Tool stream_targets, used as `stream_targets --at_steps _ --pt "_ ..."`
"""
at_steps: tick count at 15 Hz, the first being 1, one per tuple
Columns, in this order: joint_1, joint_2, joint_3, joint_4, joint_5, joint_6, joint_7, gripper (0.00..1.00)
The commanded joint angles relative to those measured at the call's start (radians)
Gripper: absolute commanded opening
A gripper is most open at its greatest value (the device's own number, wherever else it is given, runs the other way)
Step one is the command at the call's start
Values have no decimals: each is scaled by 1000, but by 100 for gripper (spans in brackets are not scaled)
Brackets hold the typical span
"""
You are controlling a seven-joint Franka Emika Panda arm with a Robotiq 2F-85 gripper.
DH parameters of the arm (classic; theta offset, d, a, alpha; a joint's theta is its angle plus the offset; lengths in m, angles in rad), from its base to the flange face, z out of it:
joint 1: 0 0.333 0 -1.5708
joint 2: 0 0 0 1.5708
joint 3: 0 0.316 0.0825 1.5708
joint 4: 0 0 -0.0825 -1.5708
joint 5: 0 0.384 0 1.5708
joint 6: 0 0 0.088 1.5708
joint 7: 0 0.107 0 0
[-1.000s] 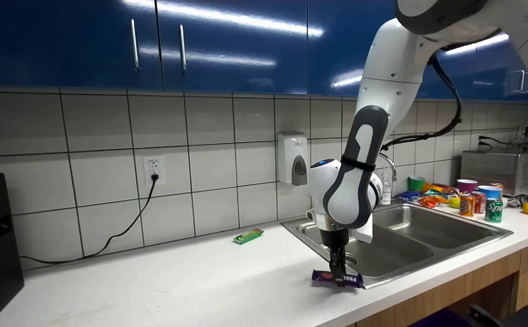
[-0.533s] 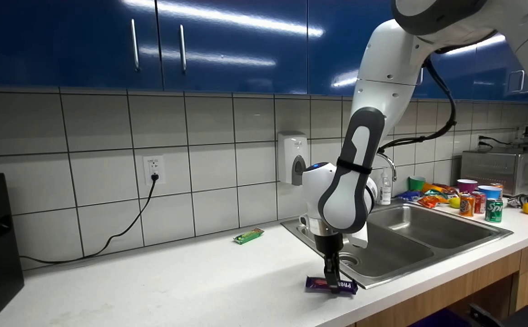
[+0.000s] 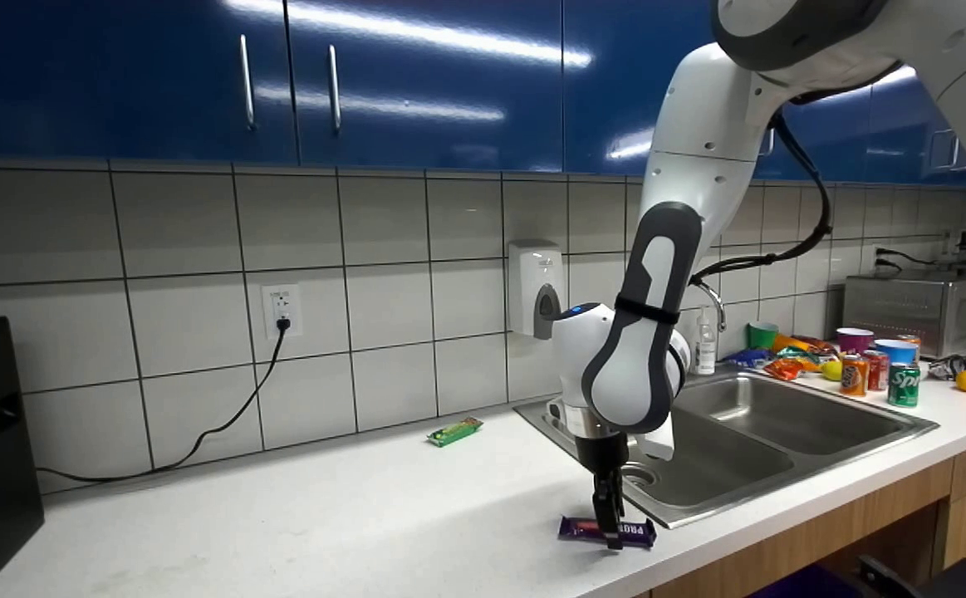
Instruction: Take the purple packet out of the sink and place it on the countertop.
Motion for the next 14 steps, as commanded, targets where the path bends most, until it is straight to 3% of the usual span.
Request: stream_targets --at_steps 1,14 --pt "-9 2 6 11 -13 -7 8 100" --pt "-33 -113 10 -34 13 -8 15 100"
